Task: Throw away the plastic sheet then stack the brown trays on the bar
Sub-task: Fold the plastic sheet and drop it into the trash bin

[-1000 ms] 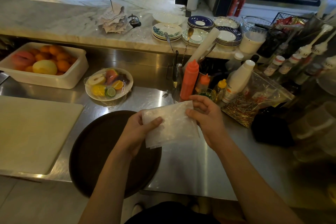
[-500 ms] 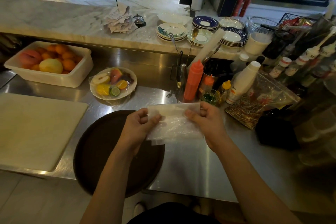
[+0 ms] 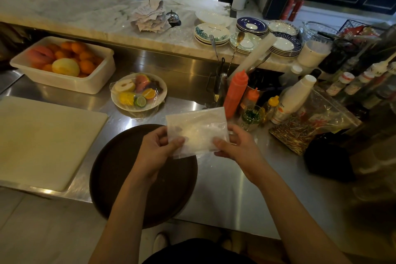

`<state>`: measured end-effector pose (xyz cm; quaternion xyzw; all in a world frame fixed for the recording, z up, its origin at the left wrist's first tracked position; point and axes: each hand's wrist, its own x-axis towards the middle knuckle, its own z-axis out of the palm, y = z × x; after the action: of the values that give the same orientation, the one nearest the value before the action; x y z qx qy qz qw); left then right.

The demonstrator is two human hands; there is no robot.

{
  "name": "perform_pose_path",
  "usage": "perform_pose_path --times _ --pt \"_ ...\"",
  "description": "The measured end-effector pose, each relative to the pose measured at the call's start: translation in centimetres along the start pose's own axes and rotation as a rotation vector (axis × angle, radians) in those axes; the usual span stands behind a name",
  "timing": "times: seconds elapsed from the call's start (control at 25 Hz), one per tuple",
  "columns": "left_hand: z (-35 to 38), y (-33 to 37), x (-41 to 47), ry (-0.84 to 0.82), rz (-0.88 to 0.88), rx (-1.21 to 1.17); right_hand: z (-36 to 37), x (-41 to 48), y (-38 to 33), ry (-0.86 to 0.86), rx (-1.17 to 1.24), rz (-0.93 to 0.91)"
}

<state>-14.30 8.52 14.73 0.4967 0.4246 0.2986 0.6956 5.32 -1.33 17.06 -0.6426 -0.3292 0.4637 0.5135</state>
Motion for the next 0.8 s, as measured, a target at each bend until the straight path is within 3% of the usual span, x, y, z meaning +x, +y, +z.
perform_pose_path --times 0.44,0.8 --pt "-6.7 -1.0 -2.3 0.091 0.024 -0.052 7.6 1.0 0.9 0.114 -0.016 -0.086" --pt "-14.0 -2.5 -5.9 0.502 0.066 -0.119 16.6 1.1 1.7 -0.083 -0.005 -0.039"
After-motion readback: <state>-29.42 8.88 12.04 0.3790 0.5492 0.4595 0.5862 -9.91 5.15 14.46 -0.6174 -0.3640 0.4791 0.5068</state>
